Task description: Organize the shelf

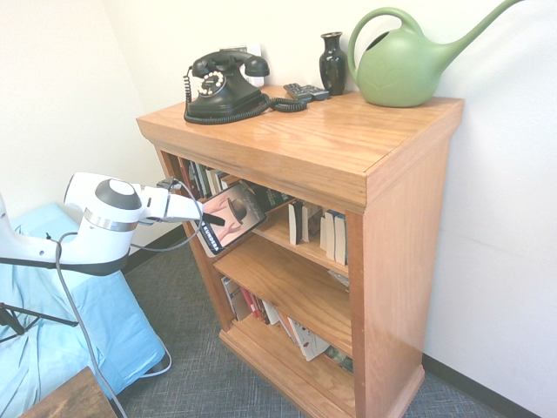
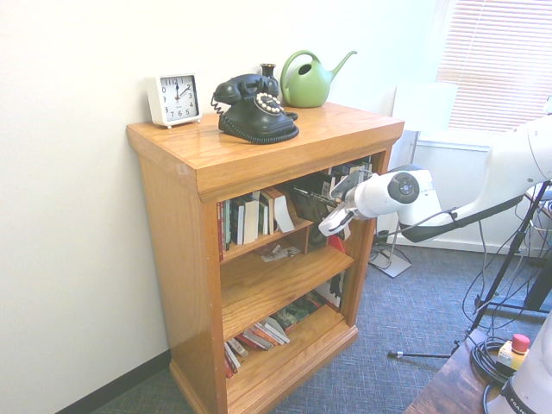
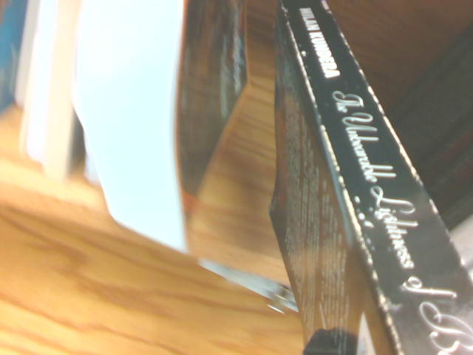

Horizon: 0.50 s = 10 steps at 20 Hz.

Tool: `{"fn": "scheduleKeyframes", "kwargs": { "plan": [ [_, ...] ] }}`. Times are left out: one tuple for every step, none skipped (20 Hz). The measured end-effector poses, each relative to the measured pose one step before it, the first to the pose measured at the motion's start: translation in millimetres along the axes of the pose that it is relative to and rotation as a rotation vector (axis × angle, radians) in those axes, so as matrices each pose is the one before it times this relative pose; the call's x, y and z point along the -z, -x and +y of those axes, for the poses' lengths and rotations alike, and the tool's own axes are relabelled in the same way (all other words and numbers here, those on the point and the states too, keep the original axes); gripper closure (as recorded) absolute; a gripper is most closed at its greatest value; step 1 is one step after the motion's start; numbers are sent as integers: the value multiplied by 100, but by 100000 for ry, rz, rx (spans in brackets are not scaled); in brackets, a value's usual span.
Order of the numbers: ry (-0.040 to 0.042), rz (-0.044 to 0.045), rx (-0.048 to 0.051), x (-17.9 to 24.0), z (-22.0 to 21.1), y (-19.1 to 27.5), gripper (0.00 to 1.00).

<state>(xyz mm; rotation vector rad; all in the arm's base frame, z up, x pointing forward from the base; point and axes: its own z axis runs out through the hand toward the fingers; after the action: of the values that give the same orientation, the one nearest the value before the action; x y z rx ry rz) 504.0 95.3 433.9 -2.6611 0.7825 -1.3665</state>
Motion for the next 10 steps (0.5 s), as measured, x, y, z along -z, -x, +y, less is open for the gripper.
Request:
{"fn": "scheduleKeyframes", "kwargs": {
  "plan": [
    [-1294,-1340,-1846,-369,34,-160,100],
    [-862,-1249,-1830,-357,69,-99,100],
    [-811,-1163,-1847,-297,67,-82,100],
    [-770,-1056,-1765,-244,26,-63,100],
    [-415,-857,-1797,-171,69,-64,100],
    [-267,-563,-1611,-108,51,-137,100],
    [86,-37,-1231,-59,16,-222,100],
    [16,290,-789,-7,-6,-315,100],
    [-88,428,-695,-7,-65,-375,100],
    [-143,507,-445,-12,-97,-403,100]
  ]
}}
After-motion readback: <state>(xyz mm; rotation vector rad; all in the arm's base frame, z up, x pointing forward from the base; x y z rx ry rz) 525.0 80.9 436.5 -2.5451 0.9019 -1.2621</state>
